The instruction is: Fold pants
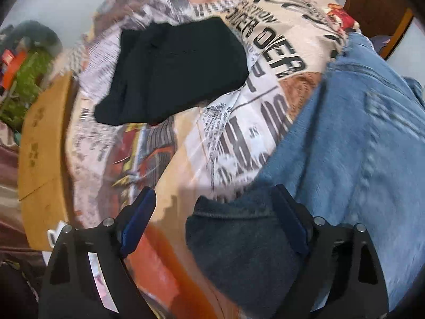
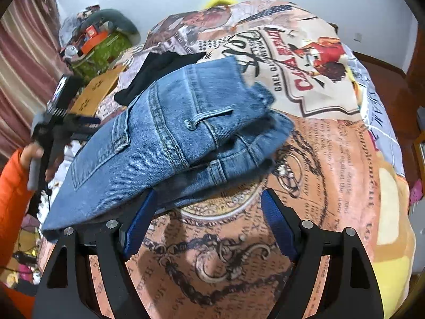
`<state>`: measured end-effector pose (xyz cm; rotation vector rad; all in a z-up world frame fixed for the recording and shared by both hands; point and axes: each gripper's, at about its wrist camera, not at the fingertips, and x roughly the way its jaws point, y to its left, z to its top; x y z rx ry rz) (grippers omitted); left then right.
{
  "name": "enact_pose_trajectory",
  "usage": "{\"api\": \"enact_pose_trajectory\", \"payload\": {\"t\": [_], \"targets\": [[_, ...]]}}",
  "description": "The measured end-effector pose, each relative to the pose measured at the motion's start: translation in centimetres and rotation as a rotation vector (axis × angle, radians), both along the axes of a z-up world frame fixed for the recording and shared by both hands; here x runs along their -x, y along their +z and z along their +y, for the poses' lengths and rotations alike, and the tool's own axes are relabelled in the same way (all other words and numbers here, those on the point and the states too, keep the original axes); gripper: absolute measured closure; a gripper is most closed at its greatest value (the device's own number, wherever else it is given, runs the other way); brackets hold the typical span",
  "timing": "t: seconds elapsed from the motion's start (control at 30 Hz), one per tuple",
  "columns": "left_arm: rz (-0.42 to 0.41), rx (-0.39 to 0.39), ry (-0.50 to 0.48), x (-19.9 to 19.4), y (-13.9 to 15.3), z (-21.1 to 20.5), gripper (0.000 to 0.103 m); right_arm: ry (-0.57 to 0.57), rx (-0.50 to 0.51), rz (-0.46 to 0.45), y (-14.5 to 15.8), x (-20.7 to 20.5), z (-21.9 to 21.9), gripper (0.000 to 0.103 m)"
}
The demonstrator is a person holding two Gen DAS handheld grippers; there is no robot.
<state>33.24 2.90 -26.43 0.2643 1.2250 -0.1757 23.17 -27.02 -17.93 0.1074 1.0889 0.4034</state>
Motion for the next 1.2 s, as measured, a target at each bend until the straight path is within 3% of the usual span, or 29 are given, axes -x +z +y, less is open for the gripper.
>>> {"api": "enact_pose_trajectory", "payload": {"t": [0.13,0.2,0.3,0.47,0.53,0.6,0.8,0.97,1.07,1.2], "targets": [[-0.057,-0.025,-0.05,3.9,2.0,-1.5,0.018,-0.005,-0.018,-0.021,1.0,0.9,-0.4,0.024],[-0.024,-0.015,-0.086,5.3,2.4,-2.2,0.022,-0.001,-0.035,-0.032,1.5,1.6,-0.3,0.024],[-0.061,-0.037,-0.066,6.6,2.9,-2.9,0.025,0.007,-0.051,-0.041,1.9,2.4,-0.1,0.024],[-0.081,-0.045,-0.064,5.2,3.8,-2.1,0.023,0.026,-0.063,-0.033,2.0,3.6,0.5,0.024],[-0.111,-0.057,-0.025,3.7,3.9,-1.0,0.016,0.031,-0.076,-0.023,2.0,3.9,0.7,0.024],[-0.13,-0.079,0.021,2.2,3.7,0.2,0.015,0.033,-0.085,-0.02,2.0,3.9,1.1,0.024],[-0.06,-0.115,0.135,-1.8,-0.2,4.4,0.015,0.045,-0.118,-0.013,1.9,2.6,3.0,0.024],[0.069,-0.108,0.078,-1.8,-4.2,4.3,0.015,0.094,-0.096,0.029,0.1,1.2,5.1,0.024],[0.057,-0.107,0.068,-1.0,-4.1,3.8,0.016,0.149,-0.029,0.044,-1.9,0.4,6.3,0.025],[0.088,-0.058,0.035,0.5,-3.4,3.6,0.021,0.172,-0.023,0.032,-2.0,-0.4,5.7,0.025]]}}
